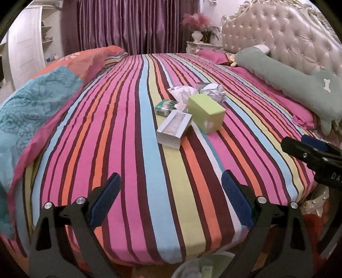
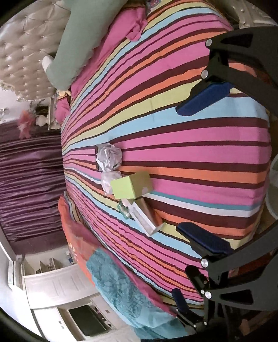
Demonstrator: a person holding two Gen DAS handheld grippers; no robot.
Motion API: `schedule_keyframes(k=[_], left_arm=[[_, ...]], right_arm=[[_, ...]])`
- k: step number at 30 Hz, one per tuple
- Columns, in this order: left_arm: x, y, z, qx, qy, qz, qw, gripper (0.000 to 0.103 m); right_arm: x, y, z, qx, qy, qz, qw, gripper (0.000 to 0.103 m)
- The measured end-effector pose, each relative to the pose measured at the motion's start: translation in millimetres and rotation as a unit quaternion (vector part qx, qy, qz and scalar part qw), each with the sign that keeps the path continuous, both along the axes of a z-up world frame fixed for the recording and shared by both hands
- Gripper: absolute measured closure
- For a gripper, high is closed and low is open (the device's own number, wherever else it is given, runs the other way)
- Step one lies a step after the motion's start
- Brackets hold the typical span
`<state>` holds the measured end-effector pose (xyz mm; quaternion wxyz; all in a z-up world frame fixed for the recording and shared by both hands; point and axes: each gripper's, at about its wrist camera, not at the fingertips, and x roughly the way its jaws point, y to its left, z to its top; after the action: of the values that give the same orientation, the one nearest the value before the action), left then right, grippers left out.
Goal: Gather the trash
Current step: 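Move both tools back toward the remaining items on the bed, then grasp the white cosmetic box with left tool while right tool grasps green box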
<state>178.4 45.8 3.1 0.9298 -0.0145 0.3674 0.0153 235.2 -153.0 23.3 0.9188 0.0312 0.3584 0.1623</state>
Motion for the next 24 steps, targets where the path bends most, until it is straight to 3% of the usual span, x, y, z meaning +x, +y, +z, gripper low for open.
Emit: schedule_keyframes(k=[7,14,19,24], left_arm=[[35,8,-11,0.000,0.018,-0.008,0.9998,0.011],[65,17,-20,-0.035,0.033,-0.015,0.9987,0.011],[89,15,-28,-0.029,0.046,-0.023,0.9982,0.011],[115,16,-33,-0.021,0.054,-0.032,0.9978,0.011]], right_arm=[[28,18,-4,-0.011,0.003,0.024,1.000,0.008],[52,37,-13,-0.023,0.017,0.048,0.998,0.008],[77,42,-18,-0.003,0.042,0.050,0.998,0.008],[98,52,-23,-0.014,0.055,0.055,0.997,0.008]])
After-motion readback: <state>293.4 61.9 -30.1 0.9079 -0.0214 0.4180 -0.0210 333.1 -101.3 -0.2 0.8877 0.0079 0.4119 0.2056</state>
